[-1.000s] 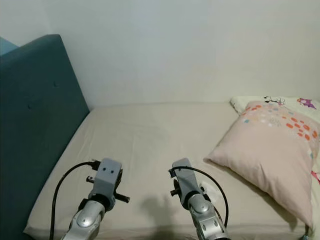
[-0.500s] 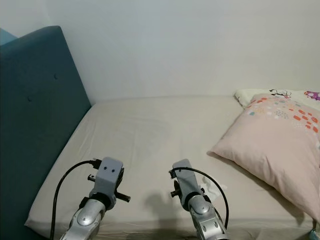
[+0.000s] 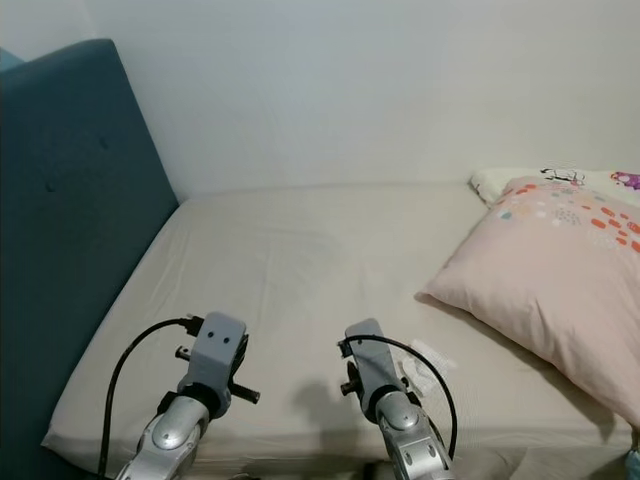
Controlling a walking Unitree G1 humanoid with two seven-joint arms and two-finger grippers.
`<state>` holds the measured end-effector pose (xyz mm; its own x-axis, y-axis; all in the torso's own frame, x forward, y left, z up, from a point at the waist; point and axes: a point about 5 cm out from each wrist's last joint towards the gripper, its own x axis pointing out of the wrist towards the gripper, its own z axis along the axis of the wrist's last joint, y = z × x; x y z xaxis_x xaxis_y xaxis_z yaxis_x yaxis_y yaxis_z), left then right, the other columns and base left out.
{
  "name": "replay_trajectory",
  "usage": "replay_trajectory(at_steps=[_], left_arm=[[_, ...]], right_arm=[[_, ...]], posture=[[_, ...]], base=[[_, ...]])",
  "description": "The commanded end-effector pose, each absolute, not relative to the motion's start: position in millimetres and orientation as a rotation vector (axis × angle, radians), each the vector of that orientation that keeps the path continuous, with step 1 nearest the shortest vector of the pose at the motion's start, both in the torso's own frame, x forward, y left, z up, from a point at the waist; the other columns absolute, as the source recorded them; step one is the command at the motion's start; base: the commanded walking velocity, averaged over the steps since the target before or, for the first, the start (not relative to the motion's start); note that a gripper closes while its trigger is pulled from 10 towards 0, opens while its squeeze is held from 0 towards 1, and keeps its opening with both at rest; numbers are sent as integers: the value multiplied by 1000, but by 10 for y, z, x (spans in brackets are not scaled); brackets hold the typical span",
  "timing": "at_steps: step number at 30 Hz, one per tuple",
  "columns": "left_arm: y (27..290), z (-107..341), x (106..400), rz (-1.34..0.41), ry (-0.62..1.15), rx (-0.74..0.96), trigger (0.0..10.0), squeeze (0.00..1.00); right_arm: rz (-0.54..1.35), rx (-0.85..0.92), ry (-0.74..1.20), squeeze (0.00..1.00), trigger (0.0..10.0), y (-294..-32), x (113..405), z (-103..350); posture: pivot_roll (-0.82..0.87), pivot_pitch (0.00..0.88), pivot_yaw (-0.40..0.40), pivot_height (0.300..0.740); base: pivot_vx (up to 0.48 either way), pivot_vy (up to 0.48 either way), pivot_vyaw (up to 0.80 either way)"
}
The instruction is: Clean up the room
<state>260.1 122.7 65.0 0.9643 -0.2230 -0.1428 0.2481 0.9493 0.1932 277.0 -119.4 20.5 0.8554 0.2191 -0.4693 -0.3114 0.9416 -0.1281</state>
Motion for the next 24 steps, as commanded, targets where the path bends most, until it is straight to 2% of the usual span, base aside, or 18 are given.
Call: replay_trajectory(at_steps=[1,3,4,12,19,20,24], left_arm=[[1258,630,2590,-257,124,250,10000,0],[1262,631,2590,-264,121,259,10000,0],[1274,632,2590,-278,118,267,10000,0],[1310,744,2641,-333,67,263,10000,0],[1311,803,2651,-370,44,263,10000,0],[1296,813,2643,-391,36,257,10000,0],[1235,874,2613,-475,0,238,10000,0]], right_arm=[[279,-189,470,0,10000,-1187,2773,216],[275,-192,474,0,10000,-1193,2775,211],[264,-194,487,1000,10000,-1212,2784,196],[199,-273,550,1000,10000,-1361,2906,143],[152,-272,584,1000,10000,-1442,3046,171],[144,-286,606,0,10000,-1461,3064,161],[120,-326,651,0,10000,-1531,3130,158]], posture=[[-15,1,9,623],[-15,1,9,623],[-15,3,9,623],[-10,19,4,623],[-1,32,0,623],[1,39,-1,623],[7,63,-4,623]], base=[[0,0,0],[0,0,0],[0,0,0],[0,0,0],[0,0,0],[0,0,0],[0,0,0]])
